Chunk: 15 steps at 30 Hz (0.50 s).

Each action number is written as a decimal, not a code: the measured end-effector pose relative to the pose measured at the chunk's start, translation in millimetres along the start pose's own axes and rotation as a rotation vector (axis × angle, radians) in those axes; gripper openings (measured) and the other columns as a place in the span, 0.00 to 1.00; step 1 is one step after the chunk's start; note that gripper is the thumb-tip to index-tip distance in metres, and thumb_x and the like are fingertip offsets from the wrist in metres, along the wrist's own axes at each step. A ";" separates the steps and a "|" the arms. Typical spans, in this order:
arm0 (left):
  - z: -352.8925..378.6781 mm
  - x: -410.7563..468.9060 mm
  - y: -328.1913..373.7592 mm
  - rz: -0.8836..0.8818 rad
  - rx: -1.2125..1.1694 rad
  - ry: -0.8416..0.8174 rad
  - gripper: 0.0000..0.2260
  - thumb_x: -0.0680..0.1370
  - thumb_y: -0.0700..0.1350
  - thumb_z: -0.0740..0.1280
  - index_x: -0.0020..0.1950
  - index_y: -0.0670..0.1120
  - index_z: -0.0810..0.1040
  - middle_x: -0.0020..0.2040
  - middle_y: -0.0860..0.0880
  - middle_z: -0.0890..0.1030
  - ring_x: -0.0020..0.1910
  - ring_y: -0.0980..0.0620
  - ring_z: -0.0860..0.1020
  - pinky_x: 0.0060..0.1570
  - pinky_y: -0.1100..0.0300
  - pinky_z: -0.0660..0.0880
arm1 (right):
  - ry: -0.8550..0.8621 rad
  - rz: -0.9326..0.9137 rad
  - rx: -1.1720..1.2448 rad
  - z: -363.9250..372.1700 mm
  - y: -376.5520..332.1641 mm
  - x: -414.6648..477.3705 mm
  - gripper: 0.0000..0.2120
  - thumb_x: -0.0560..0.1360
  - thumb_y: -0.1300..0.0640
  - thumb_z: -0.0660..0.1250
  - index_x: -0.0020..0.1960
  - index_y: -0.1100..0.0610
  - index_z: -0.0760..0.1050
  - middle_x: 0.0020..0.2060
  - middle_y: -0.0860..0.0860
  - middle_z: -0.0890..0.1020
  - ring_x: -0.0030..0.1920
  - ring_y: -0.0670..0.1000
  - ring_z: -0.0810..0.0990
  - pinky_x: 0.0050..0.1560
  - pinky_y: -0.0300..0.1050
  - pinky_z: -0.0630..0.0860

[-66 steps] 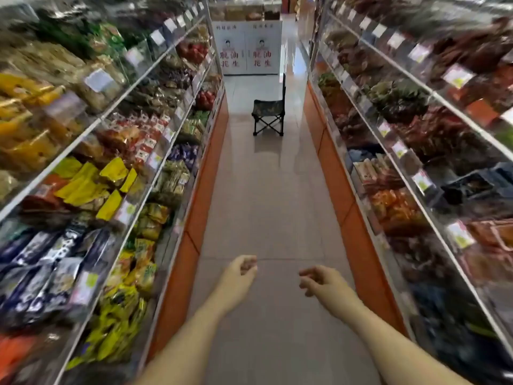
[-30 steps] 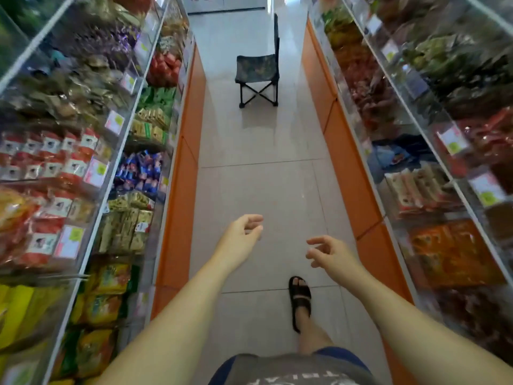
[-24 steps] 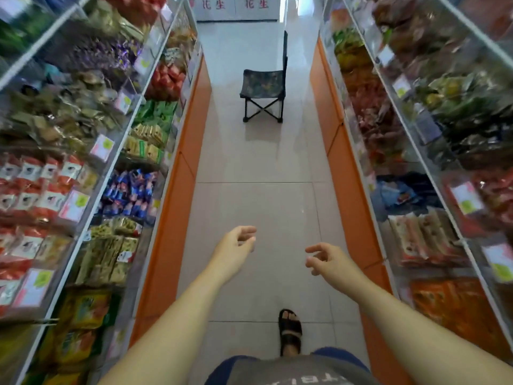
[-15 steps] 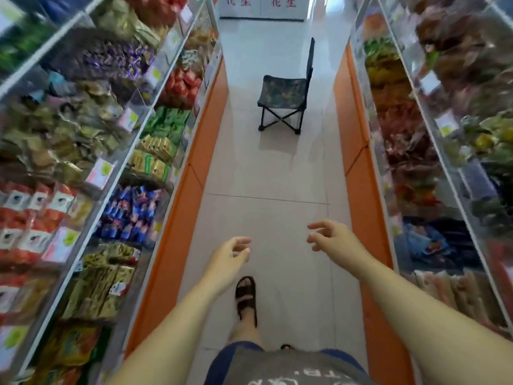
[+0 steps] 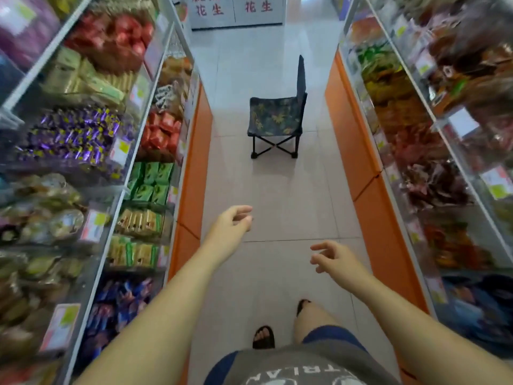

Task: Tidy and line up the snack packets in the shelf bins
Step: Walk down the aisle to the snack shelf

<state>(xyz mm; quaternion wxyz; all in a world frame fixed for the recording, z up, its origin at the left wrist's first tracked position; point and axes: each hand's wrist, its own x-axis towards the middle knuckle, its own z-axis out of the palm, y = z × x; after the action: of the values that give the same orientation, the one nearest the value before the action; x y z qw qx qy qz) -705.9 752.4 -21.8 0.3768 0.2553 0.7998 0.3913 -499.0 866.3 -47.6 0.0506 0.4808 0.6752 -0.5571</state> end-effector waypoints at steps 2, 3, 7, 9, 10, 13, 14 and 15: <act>-7.5 38.6 16.8 0.019 0.001 -0.005 0.10 0.80 0.40 0.61 0.60 0.49 0.74 0.54 0.48 0.79 0.48 0.55 0.79 0.45 0.72 0.70 | 0.002 0.021 0.011 -10.5 -12.2 30.6 0.09 0.77 0.59 0.63 0.58 0.55 0.73 0.44 0.52 0.81 0.43 0.49 0.81 0.42 0.40 0.76; -10.1 59.0 24.8 0.025 0.002 0.003 0.10 0.80 0.41 0.61 0.60 0.49 0.74 0.54 0.49 0.79 0.48 0.55 0.79 0.45 0.71 0.70 | 0.004 0.026 0.009 -17.7 -19.3 49.2 0.10 0.77 0.59 0.63 0.58 0.55 0.73 0.44 0.52 0.81 0.43 0.49 0.81 0.43 0.40 0.77; -14.3 132.4 52.1 -0.002 -0.028 0.030 0.11 0.81 0.42 0.60 0.63 0.49 0.73 0.55 0.51 0.79 0.51 0.55 0.78 0.46 0.69 0.70 | -0.022 0.015 -0.042 -53.5 -59.4 126.7 0.10 0.77 0.59 0.63 0.58 0.56 0.74 0.44 0.52 0.82 0.43 0.50 0.81 0.47 0.44 0.76; -16.0 164.5 65.4 -0.048 -0.038 0.024 0.12 0.81 0.43 0.60 0.64 0.50 0.73 0.55 0.52 0.79 0.52 0.57 0.78 0.48 0.66 0.70 | -0.028 0.003 -0.077 -75.4 -88.6 163.1 0.11 0.77 0.59 0.63 0.58 0.57 0.74 0.45 0.54 0.82 0.42 0.49 0.81 0.44 0.42 0.75; -17.9 179.7 71.6 -0.065 -0.041 0.024 0.12 0.81 0.44 0.60 0.64 0.50 0.73 0.55 0.52 0.78 0.53 0.57 0.78 0.49 0.65 0.70 | -0.029 -0.014 -0.097 -86.5 -105.7 181.8 0.11 0.77 0.59 0.64 0.59 0.57 0.74 0.46 0.55 0.82 0.42 0.49 0.81 0.42 0.39 0.75; -28.6 224.6 85.1 -0.102 -0.069 0.062 0.12 0.81 0.44 0.60 0.64 0.51 0.73 0.56 0.52 0.78 0.53 0.57 0.77 0.46 0.67 0.69 | -0.037 -0.095 -0.132 -116.1 -166.8 236.5 0.11 0.77 0.58 0.63 0.59 0.55 0.74 0.47 0.53 0.82 0.42 0.47 0.80 0.43 0.39 0.75; -33.9 237.3 88.7 -0.115 -0.078 0.079 0.12 0.81 0.44 0.60 0.64 0.51 0.73 0.56 0.51 0.78 0.53 0.57 0.77 0.45 0.68 0.69 | -0.032 -0.124 -0.129 -123.0 -188.4 252.4 0.10 0.77 0.57 0.63 0.59 0.55 0.73 0.47 0.53 0.82 0.43 0.47 0.81 0.45 0.41 0.76; -39.7 249.3 90.9 -0.126 -0.085 0.089 0.11 0.81 0.44 0.60 0.63 0.51 0.73 0.55 0.50 0.79 0.52 0.57 0.77 0.44 0.68 0.69 | -0.028 -0.151 -0.121 -128.3 -208.7 268.0 0.10 0.77 0.57 0.63 0.58 0.54 0.73 0.47 0.52 0.82 0.43 0.47 0.81 0.48 0.43 0.76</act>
<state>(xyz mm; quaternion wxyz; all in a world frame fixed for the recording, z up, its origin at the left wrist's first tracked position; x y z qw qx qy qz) -873.4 961.8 -31.6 0.3752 0.1706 0.8128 0.4116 -729.0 1145.3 -14.5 0.0469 0.4165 0.7414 -0.5241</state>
